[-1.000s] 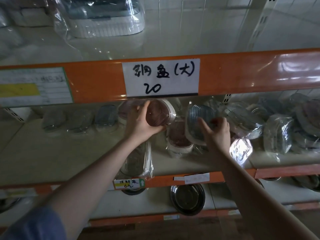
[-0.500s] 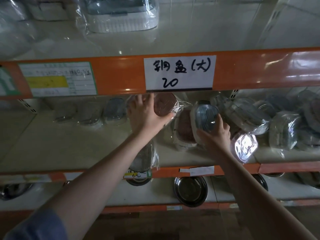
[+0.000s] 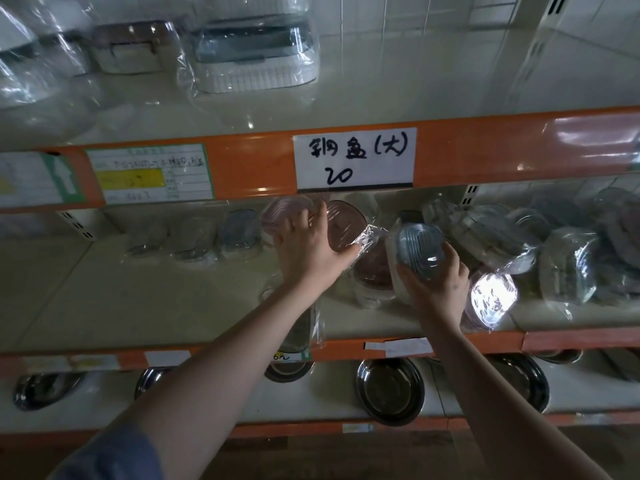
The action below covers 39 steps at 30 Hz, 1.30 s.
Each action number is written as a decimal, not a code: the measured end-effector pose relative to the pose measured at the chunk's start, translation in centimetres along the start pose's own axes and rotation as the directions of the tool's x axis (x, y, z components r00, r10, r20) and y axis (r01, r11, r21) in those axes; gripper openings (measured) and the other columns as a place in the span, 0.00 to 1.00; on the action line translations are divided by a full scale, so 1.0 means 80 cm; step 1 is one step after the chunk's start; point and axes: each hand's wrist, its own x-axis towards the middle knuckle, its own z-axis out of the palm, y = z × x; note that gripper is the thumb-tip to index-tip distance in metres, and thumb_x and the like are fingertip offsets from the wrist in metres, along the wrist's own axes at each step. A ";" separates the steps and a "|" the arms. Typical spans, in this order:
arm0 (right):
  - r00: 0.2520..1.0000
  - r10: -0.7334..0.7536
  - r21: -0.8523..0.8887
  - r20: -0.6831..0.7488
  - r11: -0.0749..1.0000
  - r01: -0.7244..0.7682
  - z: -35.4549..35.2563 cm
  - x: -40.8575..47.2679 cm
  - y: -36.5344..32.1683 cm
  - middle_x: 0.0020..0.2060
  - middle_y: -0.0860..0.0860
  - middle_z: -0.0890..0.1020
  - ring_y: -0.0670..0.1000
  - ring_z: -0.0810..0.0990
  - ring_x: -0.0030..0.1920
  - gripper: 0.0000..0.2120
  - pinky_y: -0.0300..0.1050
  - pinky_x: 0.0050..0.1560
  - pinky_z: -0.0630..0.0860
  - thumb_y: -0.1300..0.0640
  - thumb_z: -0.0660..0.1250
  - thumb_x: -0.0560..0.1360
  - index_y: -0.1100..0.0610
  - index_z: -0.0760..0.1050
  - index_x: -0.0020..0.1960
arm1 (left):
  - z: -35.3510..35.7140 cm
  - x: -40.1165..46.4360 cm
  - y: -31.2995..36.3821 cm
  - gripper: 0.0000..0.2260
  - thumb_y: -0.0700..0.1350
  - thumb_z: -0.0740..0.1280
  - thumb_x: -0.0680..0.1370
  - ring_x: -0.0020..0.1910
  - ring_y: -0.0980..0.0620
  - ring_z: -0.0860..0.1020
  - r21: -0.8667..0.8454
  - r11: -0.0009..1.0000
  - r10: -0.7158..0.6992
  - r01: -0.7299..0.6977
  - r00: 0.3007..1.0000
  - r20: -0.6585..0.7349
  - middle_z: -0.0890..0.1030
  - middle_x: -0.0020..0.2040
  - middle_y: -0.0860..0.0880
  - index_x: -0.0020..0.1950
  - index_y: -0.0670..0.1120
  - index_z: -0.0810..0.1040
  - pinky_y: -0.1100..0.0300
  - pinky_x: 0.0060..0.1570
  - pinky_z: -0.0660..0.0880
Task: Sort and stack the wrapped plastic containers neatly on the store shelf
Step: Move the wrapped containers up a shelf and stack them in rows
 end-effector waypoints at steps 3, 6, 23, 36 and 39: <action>0.998 -0.035 0.015 -0.047 0.999 0.036 -0.006 -0.009 0.002 0.62 0.60 0.70 0.61 0.70 0.61 0.42 0.58 0.59 0.71 0.36 0.64 0.59 0.54 0.65 0.69 | 0.005 0.000 0.008 0.40 0.69 0.63 0.70 0.69 0.39 0.64 -0.015 1.000 0.018 -0.019 0.999 -0.030 0.65 0.72 0.44 0.76 0.49 0.60 0.47 0.64 0.62; 0.994 -0.072 0.001 -0.079 0.997 0.072 -0.015 -0.007 0.007 0.62 0.60 0.71 0.61 0.69 0.61 0.43 0.57 0.60 0.70 0.34 0.60 0.59 0.55 0.66 0.69 | 0.008 0.003 0.017 0.40 0.68 0.66 0.70 0.66 0.37 0.67 -0.020 0.998 0.058 -0.060 0.995 -0.080 0.68 0.70 0.42 0.75 0.47 0.63 0.46 0.60 0.66; 0.994 -0.108 -0.099 -0.005 0.989 0.107 -0.038 -0.019 0.000 0.62 0.61 0.70 0.62 0.67 0.62 0.35 0.55 0.61 0.67 0.48 0.75 0.66 0.55 0.67 0.68 | -0.025 -0.045 0.006 0.41 0.70 0.61 0.71 0.71 0.40 0.61 0.074 0.995 -0.070 0.067 0.997 0.034 0.62 0.74 0.46 0.78 0.51 0.54 0.47 0.67 0.63; 0.977 -0.211 -0.201 0.012 0.957 0.209 -0.084 -0.107 -0.056 0.59 0.61 0.72 0.63 0.69 0.58 0.32 0.55 0.56 0.69 0.44 0.74 0.66 0.54 0.68 0.65 | -0.129 -0.144 -0.055 0.42 0.72 0.60 0.70 0.69 0.43 0.63 0.114 0.989 -0.100 0.099 0.995 0.006 0.63 0.73 0.46 0.77 0.51 0.54 0.51 0.65 0.62; 0.975 -0.219 -0.202 0.026 0.954 0.220 -0.101 -0.159 -0.079 0.58 0.61 0.72 0.64 0.70 0.58 0.33 0.57 0.58 0.69 0.39 0.72 0.66 0.53 0.69 0.65 | -0.164 -0.183 -0.083 0.42 0.71 0.62 0.69 0.64 0.43 0.67 0.088 0.993 -0.072 0.073 0.997 -0.014 0.69 0.68 0.46 0.76 0.50 0.60 0.51 0.60 0.65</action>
